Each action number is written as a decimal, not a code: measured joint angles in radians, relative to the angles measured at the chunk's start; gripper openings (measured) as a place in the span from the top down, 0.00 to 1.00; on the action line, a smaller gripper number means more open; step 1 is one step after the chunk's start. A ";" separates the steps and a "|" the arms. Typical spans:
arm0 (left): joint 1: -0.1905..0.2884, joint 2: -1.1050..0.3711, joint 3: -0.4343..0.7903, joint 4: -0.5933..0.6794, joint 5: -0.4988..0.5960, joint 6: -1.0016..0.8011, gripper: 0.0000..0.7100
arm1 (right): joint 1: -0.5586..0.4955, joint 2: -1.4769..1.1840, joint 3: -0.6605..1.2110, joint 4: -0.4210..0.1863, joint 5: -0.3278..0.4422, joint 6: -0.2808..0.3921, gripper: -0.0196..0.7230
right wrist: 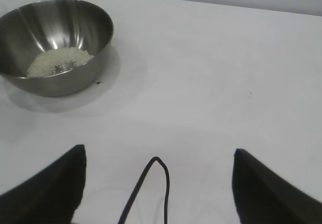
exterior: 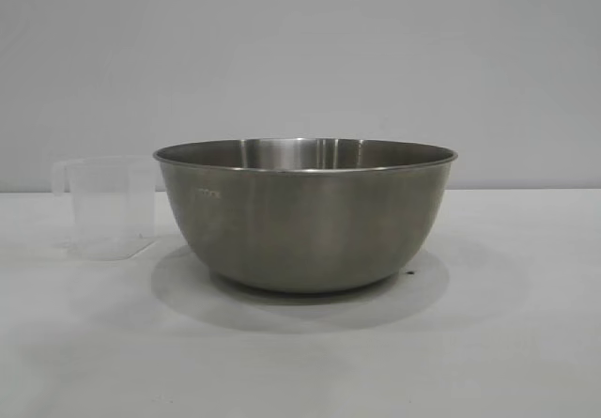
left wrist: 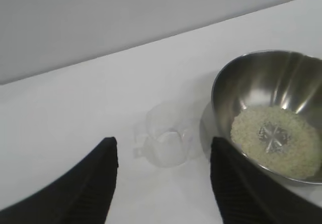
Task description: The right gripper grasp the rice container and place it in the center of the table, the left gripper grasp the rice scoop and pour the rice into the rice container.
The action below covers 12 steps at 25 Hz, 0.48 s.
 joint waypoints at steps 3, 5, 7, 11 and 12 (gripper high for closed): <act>0.000 -0.097 -0.051 0.001 0.156 0.000 0.50 | 0.000 0.000 0.000 0.000 0.000 0.000 0.25; 0.000 -0.148 -0.082 0.002 0.260 0.000 0.40 | 0.000 0.000 0.000 0.000 0.000 0.000 0.25; 0.000 -0.193 -0.112 0.002 0.367 0.000 0.31 | 0.000 0.000 0.000 0.000 0.000 0.000 0.25; 0.000 -0.285 -0.137 0.002 0.537 0.000 0.27 | 0.000 0.000 0.000 0.000 0.000 0.000 0.25; 0.000 -0.310 -0.137 0.002 0.568 0.000 0.27 | 0.000 0.000 0.000 0.000 0.000 0.000 0.25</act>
